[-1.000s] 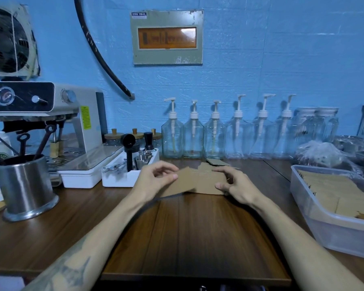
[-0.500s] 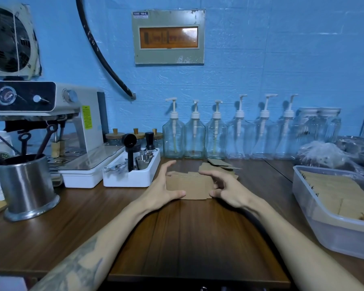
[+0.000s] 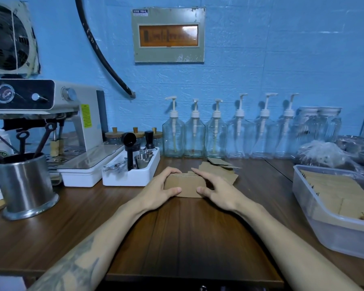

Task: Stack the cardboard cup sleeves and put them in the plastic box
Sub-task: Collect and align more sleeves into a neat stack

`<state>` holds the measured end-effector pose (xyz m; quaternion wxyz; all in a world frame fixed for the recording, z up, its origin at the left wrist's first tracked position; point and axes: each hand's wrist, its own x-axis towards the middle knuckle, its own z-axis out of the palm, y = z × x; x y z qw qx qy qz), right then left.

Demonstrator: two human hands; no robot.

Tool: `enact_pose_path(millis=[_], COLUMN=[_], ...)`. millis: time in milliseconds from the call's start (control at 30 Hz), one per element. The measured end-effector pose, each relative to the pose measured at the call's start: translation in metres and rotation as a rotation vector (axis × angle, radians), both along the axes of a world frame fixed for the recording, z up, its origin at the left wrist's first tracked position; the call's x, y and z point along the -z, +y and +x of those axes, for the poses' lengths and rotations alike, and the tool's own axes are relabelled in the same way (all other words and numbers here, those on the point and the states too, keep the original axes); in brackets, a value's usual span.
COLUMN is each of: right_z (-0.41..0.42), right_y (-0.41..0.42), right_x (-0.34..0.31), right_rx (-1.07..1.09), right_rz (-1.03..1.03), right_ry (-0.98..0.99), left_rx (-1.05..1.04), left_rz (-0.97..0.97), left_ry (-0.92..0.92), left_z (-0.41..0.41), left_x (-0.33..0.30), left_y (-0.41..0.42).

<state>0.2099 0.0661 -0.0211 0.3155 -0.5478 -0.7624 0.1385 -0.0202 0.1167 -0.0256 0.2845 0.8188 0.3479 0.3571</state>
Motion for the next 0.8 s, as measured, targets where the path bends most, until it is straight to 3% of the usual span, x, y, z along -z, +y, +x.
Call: enact_pose_path(millis=[200,400,567,800], right_z=[0.015,0.046,0.043,0.033], right_y=[-0.001,0.006,0.008,0.018], right_x=[-0.004,0.0,-0.003,0.0], right_rx=[0.112,0.319,0.309,0.29], right_rz=[0.078,0.092,0.091,0.038], right_ry=[0.03,-0.253,-0.408,-0.429], left_rx=[-0.061,-0.229,-0.236,-0.239], left_rz=[-0.015,0.01,0.058,0.092], left_ry=[-0.026,0.005,0.033,0.051], left_z=[-0.011,-0.027,-0.031,-0.035], left_x=[0.0,0.0,-0.001,0.0], left_y=[0.008,0.018,0.017,0.017])
